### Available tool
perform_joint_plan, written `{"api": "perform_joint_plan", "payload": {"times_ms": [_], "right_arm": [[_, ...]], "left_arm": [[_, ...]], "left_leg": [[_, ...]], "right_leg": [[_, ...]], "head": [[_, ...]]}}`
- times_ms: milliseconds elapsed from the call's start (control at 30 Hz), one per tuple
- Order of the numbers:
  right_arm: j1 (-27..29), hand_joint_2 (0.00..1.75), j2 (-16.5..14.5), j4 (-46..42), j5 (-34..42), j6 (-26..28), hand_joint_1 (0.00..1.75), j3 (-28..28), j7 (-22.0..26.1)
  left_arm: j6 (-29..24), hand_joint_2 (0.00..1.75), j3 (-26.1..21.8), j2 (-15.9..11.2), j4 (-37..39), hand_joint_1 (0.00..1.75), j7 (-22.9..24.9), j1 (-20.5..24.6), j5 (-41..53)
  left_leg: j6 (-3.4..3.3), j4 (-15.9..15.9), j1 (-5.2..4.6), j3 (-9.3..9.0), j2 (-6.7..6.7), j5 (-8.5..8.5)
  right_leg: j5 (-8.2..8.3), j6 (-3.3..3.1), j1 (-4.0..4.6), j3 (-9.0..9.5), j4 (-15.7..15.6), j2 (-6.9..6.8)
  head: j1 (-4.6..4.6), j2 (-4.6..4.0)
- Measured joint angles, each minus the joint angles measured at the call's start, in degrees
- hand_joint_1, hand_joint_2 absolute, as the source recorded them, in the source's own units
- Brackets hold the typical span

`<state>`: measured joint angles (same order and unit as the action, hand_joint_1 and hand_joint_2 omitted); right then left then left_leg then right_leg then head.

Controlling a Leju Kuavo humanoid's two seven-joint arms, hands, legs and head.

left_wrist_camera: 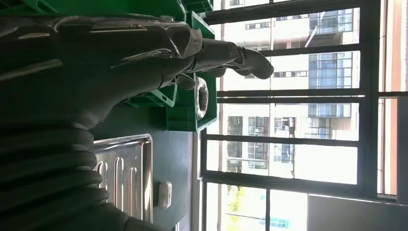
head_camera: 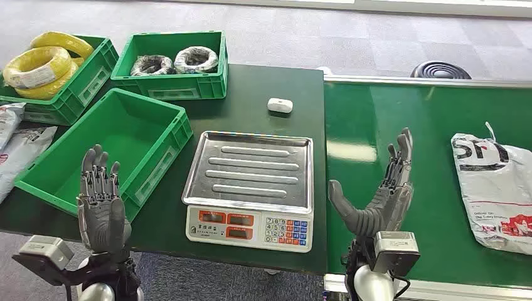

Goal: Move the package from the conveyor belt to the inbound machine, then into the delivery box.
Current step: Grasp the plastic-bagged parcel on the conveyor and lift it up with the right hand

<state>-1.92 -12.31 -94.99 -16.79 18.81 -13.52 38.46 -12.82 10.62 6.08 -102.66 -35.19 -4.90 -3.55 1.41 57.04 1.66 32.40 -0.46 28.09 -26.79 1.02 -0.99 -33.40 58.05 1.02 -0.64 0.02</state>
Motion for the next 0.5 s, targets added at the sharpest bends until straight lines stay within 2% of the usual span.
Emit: {"api": "perform_joint_plan", "payload": {"times_ms": [333,400,500], "right_arm": [[-0.1,1.75,0.0,0.0,-6.1,4.3,0.0,0.4,-2.8],[-0.5,1.75,0.1,0.0,-11.0,7.4,0.0,0.5,-5.0],[-2.2,1.75,0.3,0.0,-22.9,13.8,0.0,0.9,-11.0]], "left_arm": [[0.4,1.75,0.0,0.0,0.4,0.0,0.0,0.8,-0.1],[0.4,1.75,0.0,0.0,0.6,0.0,0.0,1.0,-0.5],[0.5,1.75,0.0,0.0,1.3,0.0,-0.1,1.5,-1.4]], "left_leg": [[0.0,0.0,0.0,0.0,0.0,0.0],[0.0,0.0,0.0,0.0,0.0,0.0],[0.0,0.0,0.0,-0.01,0.02,0.0]], "right_leg": [[0.0,0.0,0.0,0.01,0.0,0.0],[0.0,0.0,0.0,0.01,0.0,0.0],[0.01,0.0,0.0,0.01,0.0,0.0]], "head": [[-0.01,0.0],[-0.01,0.0],[-0.01,0.0]]}}
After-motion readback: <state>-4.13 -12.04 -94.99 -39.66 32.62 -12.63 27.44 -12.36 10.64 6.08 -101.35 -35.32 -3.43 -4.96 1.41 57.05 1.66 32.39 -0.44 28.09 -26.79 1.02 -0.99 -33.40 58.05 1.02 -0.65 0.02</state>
